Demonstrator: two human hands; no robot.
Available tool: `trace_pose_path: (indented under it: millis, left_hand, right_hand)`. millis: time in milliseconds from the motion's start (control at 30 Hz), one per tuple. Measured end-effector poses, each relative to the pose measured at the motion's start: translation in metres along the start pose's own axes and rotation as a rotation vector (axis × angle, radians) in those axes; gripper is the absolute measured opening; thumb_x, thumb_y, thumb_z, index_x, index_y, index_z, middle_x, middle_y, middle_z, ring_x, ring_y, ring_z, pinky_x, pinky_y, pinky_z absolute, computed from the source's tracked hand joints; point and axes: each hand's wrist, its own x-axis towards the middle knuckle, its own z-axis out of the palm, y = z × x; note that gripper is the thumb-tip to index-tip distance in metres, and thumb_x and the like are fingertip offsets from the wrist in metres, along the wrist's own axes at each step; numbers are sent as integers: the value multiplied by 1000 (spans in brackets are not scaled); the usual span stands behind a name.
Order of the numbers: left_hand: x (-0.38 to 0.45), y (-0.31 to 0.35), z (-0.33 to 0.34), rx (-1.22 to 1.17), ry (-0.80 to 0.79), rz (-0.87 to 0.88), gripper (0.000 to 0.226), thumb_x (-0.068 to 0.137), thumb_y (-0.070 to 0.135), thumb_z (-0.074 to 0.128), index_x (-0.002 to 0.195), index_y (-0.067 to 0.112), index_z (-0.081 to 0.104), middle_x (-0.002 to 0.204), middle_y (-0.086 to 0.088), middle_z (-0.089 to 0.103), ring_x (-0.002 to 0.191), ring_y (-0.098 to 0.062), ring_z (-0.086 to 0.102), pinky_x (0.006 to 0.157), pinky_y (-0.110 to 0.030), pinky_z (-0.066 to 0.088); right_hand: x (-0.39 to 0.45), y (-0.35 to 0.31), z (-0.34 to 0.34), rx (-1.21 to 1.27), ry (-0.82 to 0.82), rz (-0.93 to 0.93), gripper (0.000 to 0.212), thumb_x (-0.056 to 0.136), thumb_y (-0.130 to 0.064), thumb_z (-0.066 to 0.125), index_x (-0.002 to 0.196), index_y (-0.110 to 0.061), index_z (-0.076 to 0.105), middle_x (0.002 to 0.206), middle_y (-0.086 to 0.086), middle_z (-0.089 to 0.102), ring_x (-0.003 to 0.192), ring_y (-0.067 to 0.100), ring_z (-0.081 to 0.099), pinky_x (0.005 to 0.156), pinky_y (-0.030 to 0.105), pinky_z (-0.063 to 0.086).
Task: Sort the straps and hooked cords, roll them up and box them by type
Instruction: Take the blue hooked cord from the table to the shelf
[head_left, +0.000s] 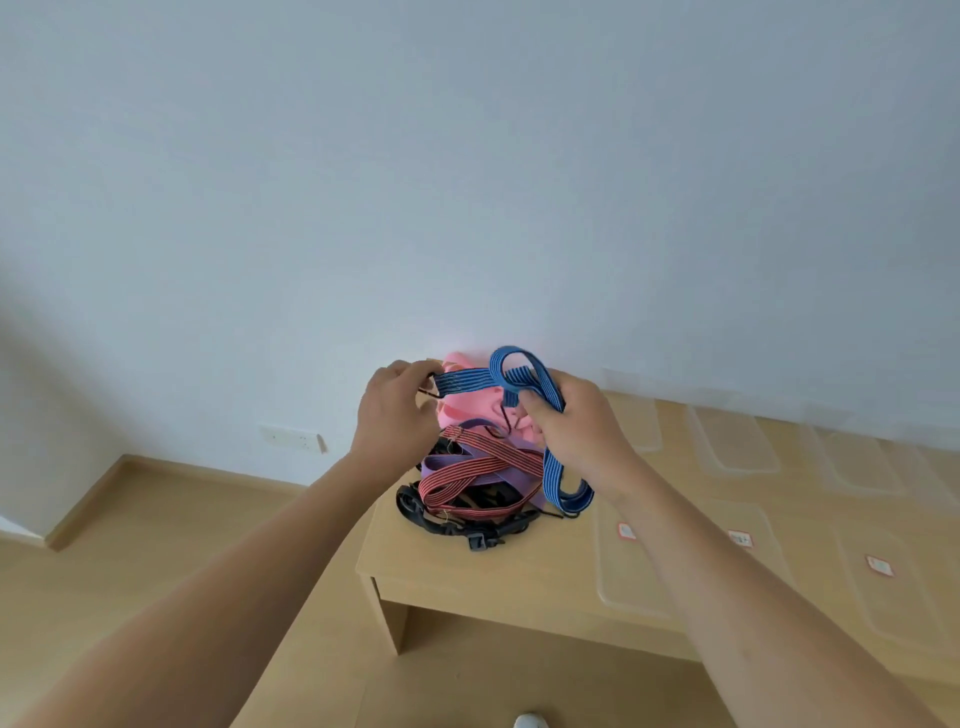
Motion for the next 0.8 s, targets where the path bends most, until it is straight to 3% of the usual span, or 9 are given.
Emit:
trace_pose_path:
  millis: [133, 200, 267, 333, 400, 500, 600, 733, 800]
  left_hand:
    - [2, 58, -2, -258, -271, 40, 87, 65, 19, 77, 146, 27, 47, 139, 0, 54, 126, -16, 52, 102, -34, 46]
    - [-1, 91, 2, -441, -402, 82, 89, 62, 16, 85, 142, 28, 47, 124, 1, 63, 113, -2, 61, 92, -25, 52]
    - [-7, 118, 11, -487, -511, 66, 61, 69, 0, 86, 121, 19, 60, 95, 5, 67, 84, 10, 62, 75, -11, 50]
    - [-14, 145, 29, -484, -575, 53, 29, 75, 2, 80, 99, 8, 65, 81, 6, 64, 71, -1, 59, 69, -16, 45]
    - [-21, 166, 53, -549, -618, -39, 18, 77, 3, 76, 92, 6, 67, 76, 1, 63, 70, -11, 56, 71, -27, 45]
    - [-43, 219, 96, -779, -737, -186, 23, 75, -4, 67, 97, 5, 70, 82, -4, 64, 76, -18, 60, 77, -35, 58]
    - [-75, 278, 144, -979, -866, -336, 25, 86, 0, 59, 109, 3, 67, 92, -12, 62, 85, -26, 62, 83, -52, 61]
    - [-120, 361, 215, -1131, -901, -521, 29, 97, 11, 51, 117, 6, 71, 101, -7, 73, 90, -21, 68, 74, -41, 58]
    - [-143, 398, 247, -1154, -941, -601, 30, 95, 13, 51, 115, 2, 70, 98, -9, 69, 85, -21, 64, 71, -38, 53]
  right_hand:
    - [-6, -25, -36, 67, -139, -8, 22, 101, -16, 53, 86, -5, 65, 59, -2, 61, 53, 14, 53, 60, 30, 47]
    - [-14, -25, -56, 82, -202, -1, 17, 101, -14, 54, 89, -9, 65, 67, 1, 65, 54, 15, 55, 58, 28, 50]
    - [-24, -19, -76, 82, -193, -5, 15, 100, -14, 55, 88, -15, 65, 69, -2, 66, 55, 12, 57, 59, 26, 50]
    - [-36, -6, -102, 92, -147, 12, 14, 100, -15, 57, 89, -13, 66, 66, -5, 64, 56, 13, 56, 60, 28, 48]
    - [-49, 11, -130, 88, -80, 48, 12, 98, -18, 61, 91, -9, 66, 60, -8, 62, 57, 13, 54, 60, 30, 47]
    - [-77, 54, -181, 144, 113, 158, 13, 93, -27, 68, 99, -19, 61, 59, -10, 63, 57, 14, 54, 59, 29, 44]
    - [-109, 100, -225, 227, 317, 244, 21, 89, -32, 72, 103, -28, 57, 82, -1, 67, 68, 14, 60, 65, 31, 45]
    - [-164, 160, -267, 275, 442, 325, 10, 98, -35, 59, 105, -28, 63, 99, -5, 70, 88, 11, 68, 84, 40, 57]
    - [-192, 188, -286, 311, 491, 384, 24, 102, -39, 50, 104, -21, 65, 103, 7, 71, 94, 22, 69, 90, 51, 55]
